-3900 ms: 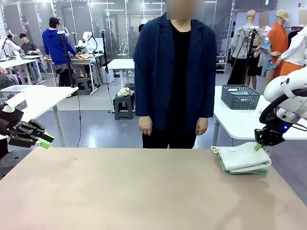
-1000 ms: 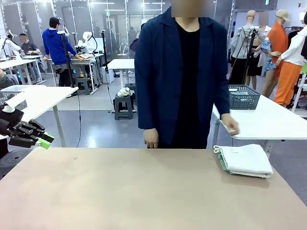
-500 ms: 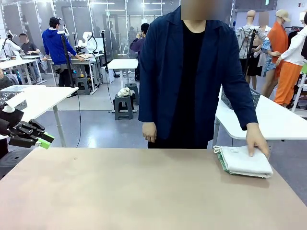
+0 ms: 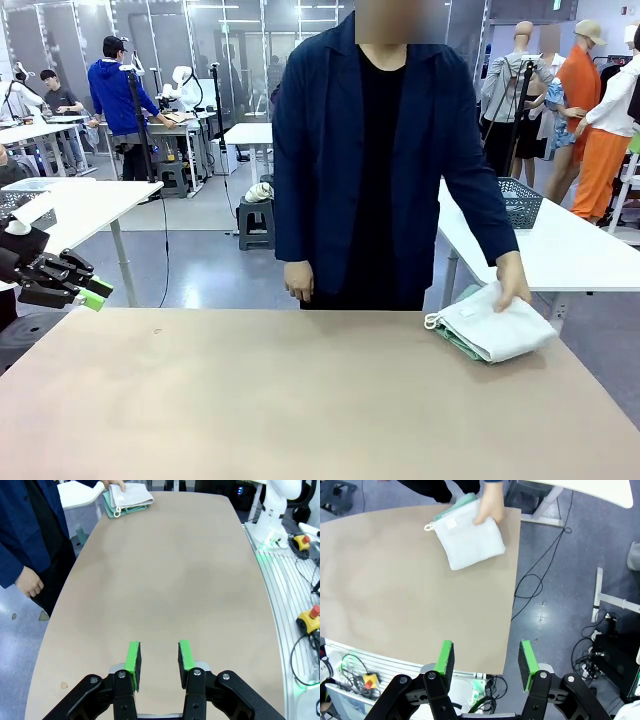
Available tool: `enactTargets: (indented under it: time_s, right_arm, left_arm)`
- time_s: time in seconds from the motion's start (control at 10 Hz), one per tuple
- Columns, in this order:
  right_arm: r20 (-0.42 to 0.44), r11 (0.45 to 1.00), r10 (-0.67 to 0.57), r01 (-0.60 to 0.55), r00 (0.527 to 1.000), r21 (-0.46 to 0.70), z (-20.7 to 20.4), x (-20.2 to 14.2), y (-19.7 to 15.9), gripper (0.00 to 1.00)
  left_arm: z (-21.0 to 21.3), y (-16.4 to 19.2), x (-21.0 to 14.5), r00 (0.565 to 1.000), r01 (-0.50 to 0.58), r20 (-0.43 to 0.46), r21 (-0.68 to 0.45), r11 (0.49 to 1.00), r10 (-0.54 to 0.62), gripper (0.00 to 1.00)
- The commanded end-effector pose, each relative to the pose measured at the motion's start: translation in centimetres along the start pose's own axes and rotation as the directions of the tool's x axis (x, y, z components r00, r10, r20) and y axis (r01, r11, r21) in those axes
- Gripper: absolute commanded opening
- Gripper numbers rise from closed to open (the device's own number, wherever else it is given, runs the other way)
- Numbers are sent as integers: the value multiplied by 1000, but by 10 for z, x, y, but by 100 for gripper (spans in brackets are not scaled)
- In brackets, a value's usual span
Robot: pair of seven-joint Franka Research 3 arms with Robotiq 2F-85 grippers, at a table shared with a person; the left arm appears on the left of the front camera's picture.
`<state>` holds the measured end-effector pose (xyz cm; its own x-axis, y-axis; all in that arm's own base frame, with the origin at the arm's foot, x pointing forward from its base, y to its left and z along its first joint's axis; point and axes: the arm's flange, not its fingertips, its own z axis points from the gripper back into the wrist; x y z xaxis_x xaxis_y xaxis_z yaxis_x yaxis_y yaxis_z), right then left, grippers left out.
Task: Fold the towels and place them in the basket.
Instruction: Stack the folded Towel with hook on the right side of the table.
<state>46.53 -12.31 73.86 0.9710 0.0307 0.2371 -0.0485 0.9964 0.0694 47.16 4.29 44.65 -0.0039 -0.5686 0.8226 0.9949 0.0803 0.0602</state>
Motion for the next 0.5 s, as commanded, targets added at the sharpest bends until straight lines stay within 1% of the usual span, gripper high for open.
enactTargets:
  time_s: [0.0, 0.4]
  right_arm:
    - [2, 1000, -1, 1, 1000, -5, 1, 1, 1, 65]
    - [2, 1000, -1, 1, 1000, -5, 1, 1, 1, 65]
  left_arm:
    - [1, -1, 0, 1000, 9, 13, 0, 1000, -9, 41]
    - [1, -1, 0, 1000, 9, 13, 0, 1000, -9, 41]
